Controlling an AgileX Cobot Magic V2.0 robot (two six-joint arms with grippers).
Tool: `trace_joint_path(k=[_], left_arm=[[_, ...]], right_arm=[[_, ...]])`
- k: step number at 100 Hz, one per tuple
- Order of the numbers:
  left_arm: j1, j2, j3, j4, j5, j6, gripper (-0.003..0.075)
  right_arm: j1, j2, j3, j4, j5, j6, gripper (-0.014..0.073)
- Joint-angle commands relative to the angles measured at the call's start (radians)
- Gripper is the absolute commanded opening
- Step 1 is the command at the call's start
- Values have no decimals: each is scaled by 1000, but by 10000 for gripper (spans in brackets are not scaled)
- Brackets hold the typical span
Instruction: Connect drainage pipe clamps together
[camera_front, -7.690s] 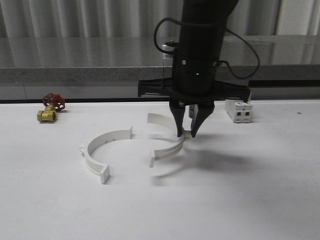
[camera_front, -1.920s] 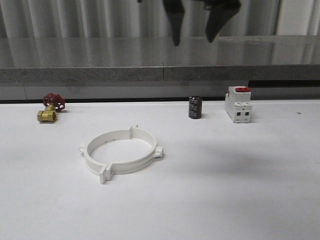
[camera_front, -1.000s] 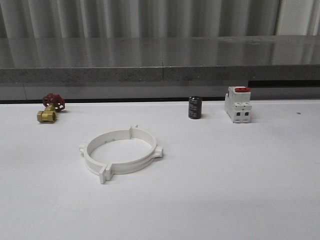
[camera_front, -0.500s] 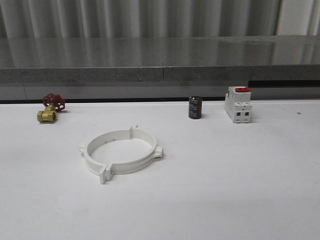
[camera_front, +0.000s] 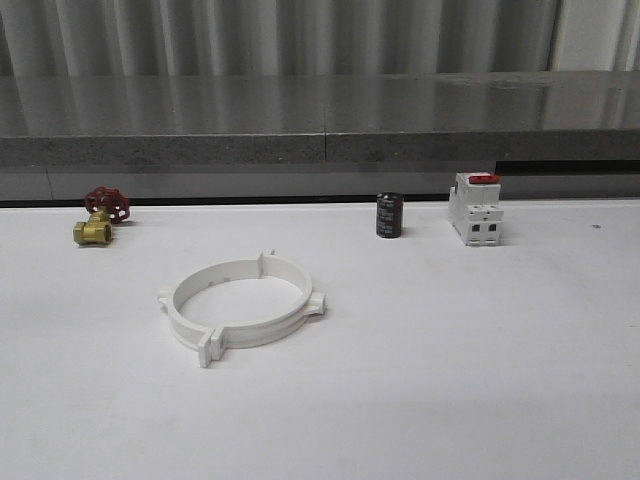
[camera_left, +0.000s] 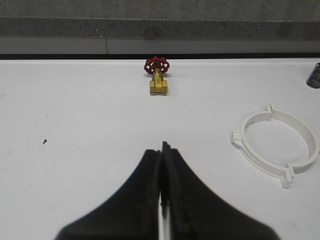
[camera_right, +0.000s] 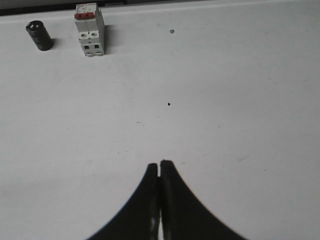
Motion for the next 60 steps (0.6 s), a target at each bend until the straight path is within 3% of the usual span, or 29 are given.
trace_joint_path(k=[1,19,45,60], left_arm=[[3,5,-27,-10,-84,-2,-20],[3,5,-27,-10,-84,-2,-20],[3,5,-27,-10,-84,-2,-20],[3,7,-27,-10,-82,-2,-20]], right_arm=[[-8,-41,-11,-61,-69,-44,-67],[-8,-206,69,-45,-174,-137,-67],[-72,-531,241,14,-246,-149,-67],[-139,-507,295,61,-346,-247,-67]])
